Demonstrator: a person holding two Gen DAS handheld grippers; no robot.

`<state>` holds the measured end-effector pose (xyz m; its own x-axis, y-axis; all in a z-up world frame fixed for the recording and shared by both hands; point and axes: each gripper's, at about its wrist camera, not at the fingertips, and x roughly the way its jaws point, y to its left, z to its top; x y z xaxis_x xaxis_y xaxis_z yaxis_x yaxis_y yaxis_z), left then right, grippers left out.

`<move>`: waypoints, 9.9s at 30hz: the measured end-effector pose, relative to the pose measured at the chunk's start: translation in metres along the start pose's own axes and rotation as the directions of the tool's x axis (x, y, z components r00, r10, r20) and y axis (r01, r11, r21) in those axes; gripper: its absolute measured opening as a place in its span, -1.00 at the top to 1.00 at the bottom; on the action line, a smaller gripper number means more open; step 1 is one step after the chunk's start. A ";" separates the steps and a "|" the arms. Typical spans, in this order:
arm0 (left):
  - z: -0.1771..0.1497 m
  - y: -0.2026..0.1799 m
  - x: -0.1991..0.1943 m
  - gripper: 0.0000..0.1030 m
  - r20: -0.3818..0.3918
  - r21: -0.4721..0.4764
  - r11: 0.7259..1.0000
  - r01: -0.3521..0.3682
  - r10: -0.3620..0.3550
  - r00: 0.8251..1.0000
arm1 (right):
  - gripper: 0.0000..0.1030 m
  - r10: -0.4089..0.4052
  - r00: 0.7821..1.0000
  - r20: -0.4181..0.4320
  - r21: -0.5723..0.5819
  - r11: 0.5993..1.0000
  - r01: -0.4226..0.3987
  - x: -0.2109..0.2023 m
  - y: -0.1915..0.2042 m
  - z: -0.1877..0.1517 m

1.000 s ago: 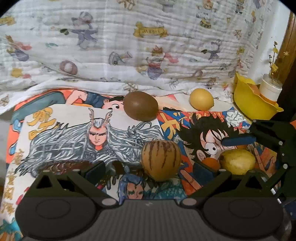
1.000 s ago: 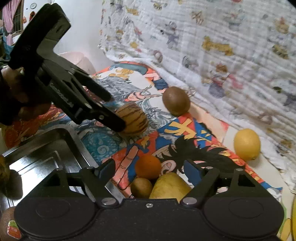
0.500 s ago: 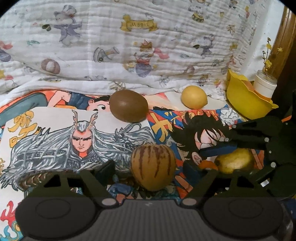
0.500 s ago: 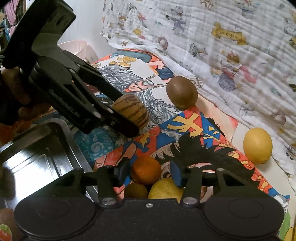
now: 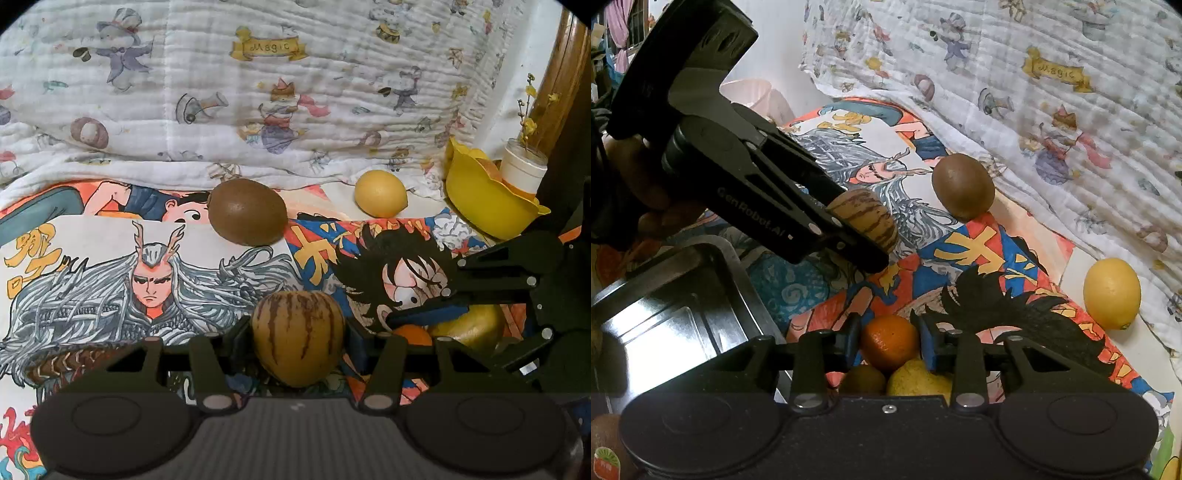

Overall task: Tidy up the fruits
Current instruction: 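Grasp a second striped fruit with the left tool while the right tool grasps a small orange, then carry the striped fruit with the left tool while the right tool carries the orange to the tray, then open both tools to drop the striped fruit and orange in the tray, then move both tools toward the pear and small kiwi beside the tray, then grasp the green pear with the left tool while the right tool grasps a small orange, then carry the pear with the left tool while the right tool carries the orange to the tray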

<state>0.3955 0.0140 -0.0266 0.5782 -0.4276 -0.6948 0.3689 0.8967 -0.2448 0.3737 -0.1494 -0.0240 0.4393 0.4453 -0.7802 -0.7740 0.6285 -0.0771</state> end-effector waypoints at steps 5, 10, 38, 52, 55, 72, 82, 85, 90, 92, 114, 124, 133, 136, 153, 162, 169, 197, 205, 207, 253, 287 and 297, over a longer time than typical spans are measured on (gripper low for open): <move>-0.002 0.000 -0.006 -0.10 0.008 -0.010 1.000 -0.002 0.003 1.000 | 0.32 -0.016 1.000 0.019 -0.011 1.000 0.016 -0.002 0.005 0.000; -0.004 -0.001 -0.018 -0.10 0.028 -0.014 1.000 -0.011 0.011 1.000 | 0.32 -0.017 0.999 0.047 -0.013 1.000 0.018 -0.007 0.010 0.001; -0.071 -0.014 -0.105 -0.10 0.009 -0.090 0.996 0.015 -0.014 1.000 | 0.32 0.118 0.991 0.068 0.082 0.989 -0.123 -0.053 0.066 -0.019; -0.099 -0.028 -0.118 -0.10 -0.052 -0.065 0.997 0.032 -0.036 0.998 | 0.32 0.141 0.990 0.026 0.102 0.984 -0.143 -0.060 0.086 -0.033; -0.102 -0.031 -0.119 -0.10 -0.060 -0.056 0.998 0.033 -0.036 0.998 | 0.32 0.138 0.990 0.020 0.106 0.985 -0.140 -0.060 0.087 -0.035; -0.105 -0.040 -0.113 -0.11 -0.091 -0.033 0.999 0.017 -0.020 0.996 | 0.29 0.115 0.993 0.019 0.121 0.986 -0.116 -0.056 0.086 -0.044; -0.105 -0.037 -0.113 -0.11 -0.091 -0.059 0.998 0.013 -0.018 0.996 | 0.15 0.077 0.996 0.039 0.124 0.989 -0.081 -0.066 0.086 -0.048; -0.105 -0.037 -0.117 -0.17 -0.083 -0.080 0.997 0.010 -0.017 0.996 | 0.09 0.062 0.997 0.045 0.136 0.988 -0.067 -0.075 0.085 -0.050; -0.107 -0.042 -0.135 -0.57 -0.031 -0.111 0.994 -0.010 0.006 0.999 | -0.07 0.036 0.997 0.073 0.145 0.988 -0.046 -0.096 0.087 -0.054; -0.109 -0.043 -0.144 -0.68 -0.013 -0.118 0.993 -0.020 0.018 1.000 | -0.20 0.035 0.995 0.093 0.151 0.987 -0.049 -0.106 0.089 -0.056; -0.178 -0.083 -0.217 -0.99 -0.038 -0.086 0.988 -0.126 0.123 0.992 | -0.99 0.061 0.993 0.101 0.109 0.991 -0.072 -0.171 0.143 -0.101; -0.189 -0.105 -0.215 -0.99 -0.124 -0.008 0.978 -0.207 0.204 0.971 | -0.99 -0.075 0.995 0.067 0.176 0.982 0.062 -0.178 0.130 -0.128; -0.156 -0.103 -0.218 -0.99 -0.087 -0.011 0.968 -0.249 0.247 0.965 | -0.99 -0.163 0.983 0.084 0.233 0.962 0.140 -0.177 0.105 -0.134; -0.145 -0.100 -0.216 -0.99 -0.079 -0.021 0.964 -0.266 0.263 0.961 | -0.99 -0.172 0.981 0.087 0.235 0.961 0.147 -0.174 0.098 -0.132; -0.071 -0.091 -0.191 -0.99 -0.062 -0.051 0.958 -0.283 0.280 0.958 | -0.99 -0.184 0.979 0.091 0.301 0.942 0.149 -0.156 0.043 -0.113; -0.029 -0.108 -0.157 -0.99 -0.026 0.026 0.982 -0.185 0.186 0.982 | -0.99 -0.283 0.958 0.048 0.272 0.927 0.260 -0.171 -0.002 -0.104; -0.006 -0.130 -0.107 -0.99 0.011 0.186 0.979 -0.082 0.081 0.997 | -0.99 -0.364 0.929 0.068 0.202 0.917 0.344 -0.158 -0.027 -0.107; 0.017 -0.142 0.023 -0.58 -0.176 0.378 0.906 0.189 -0.130 0.976 | -0.20 -0.239 0.969 -0.058 0.184 0.952 0.245 -0.069 -0.092 -0.081; 0.020 -0.145 0.026 -0.43 -0.164 0.409 0.897 0.169 -0.110 0.980 | 0.03 -0.192 0.980 -0.051 0.266 0.943 0.199 -0.058 -0.098 -0.079; 0.020 -0.145 0.026 -0.43 -0.163 0.414 0.895 0.166 -0.107 0.981 | 0.10 -0.185 0.982 -0.048 0.284 0.940 0.191 -0.057 -0.099 -0.079; 0.017 -0.133 -0.001 -0.36 -0.084 0.344 0.934 0.095 -0.070 0.994 | 0.28 -0.231 0.971 0.057 0.448 0.876 0.182 -0.107 -0.064 -0.095; -0.056 -0.076 -0.073 -0.37 -0.156 0.208 0.978 -0.029 0.062 0.986 | 0.28 -0.096 0.993 0.071 0.309 0.949 0.070 -0.079 0.049 -0.082; -0.056 -0.078 -0.063 -0.39 -0.192 0.190 0.979 -0.074 0.111 0.975 | 0.26 -0.127 0.989 0.071 0.322 0.942 0.098 -0.079 0.055 -0.085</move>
<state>0.2899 -0.0221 -0.0011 0.4651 -0.2953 -0.8345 0.4568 0.8876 -0.0596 0.2577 -0.2048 -0.0193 0.5656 0.4060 -0.7178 -0.5388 0.8409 0.0511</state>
